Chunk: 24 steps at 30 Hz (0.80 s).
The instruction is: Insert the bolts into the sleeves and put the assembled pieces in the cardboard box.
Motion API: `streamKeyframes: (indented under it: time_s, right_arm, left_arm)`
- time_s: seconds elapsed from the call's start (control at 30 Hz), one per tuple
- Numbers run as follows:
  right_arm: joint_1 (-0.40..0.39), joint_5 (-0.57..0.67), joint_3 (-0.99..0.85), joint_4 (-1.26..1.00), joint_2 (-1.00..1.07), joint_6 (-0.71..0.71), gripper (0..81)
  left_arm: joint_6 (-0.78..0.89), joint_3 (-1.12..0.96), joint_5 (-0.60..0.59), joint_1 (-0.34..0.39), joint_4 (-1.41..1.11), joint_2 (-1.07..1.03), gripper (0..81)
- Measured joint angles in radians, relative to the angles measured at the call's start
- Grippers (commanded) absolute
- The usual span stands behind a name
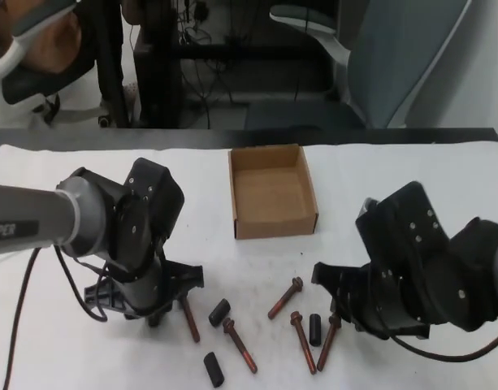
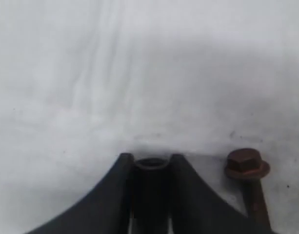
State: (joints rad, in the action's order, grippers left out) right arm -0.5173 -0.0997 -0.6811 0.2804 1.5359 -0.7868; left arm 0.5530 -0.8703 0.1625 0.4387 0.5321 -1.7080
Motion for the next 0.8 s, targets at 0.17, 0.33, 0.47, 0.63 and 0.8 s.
streamKeyframes:
  time_s: [0.17,0.33,0.47,0.63,0.8]
  right_arm:
    - [-0.006,0.016,0.000,-0.012,0.019,-0.038,36.0]
    - [-0.045,-0.006,0.000,-0.016,0.019,-0.087,36.0]
    - [-0.083,-0.066,0.000,-0.019,0.022,-0.100,36.0]
    - [-0.092,-0.089,-0.003,-0.003,0.061,-0.113,36.0]
    - [-0.092,-0.101,-0.016,0.005,0.079,-0.142,27.7]
  left_arm:
    - [-0.046,0.001,0.000,0.000,-0.007,0.000,1.8]
    - [-0.077,0.001,-0.002,0.000,-0.006,0.000,1.8]
    - [-0.090,0.001,-0.005,0.000,-0.006,0.000,1.8]
    - [-0.127,-0.001,-0.010,0.000,0.001,0.000,1.8]
    - [-0.143,-0.003,-0.010,0.000,0.005,0.000,1.8]
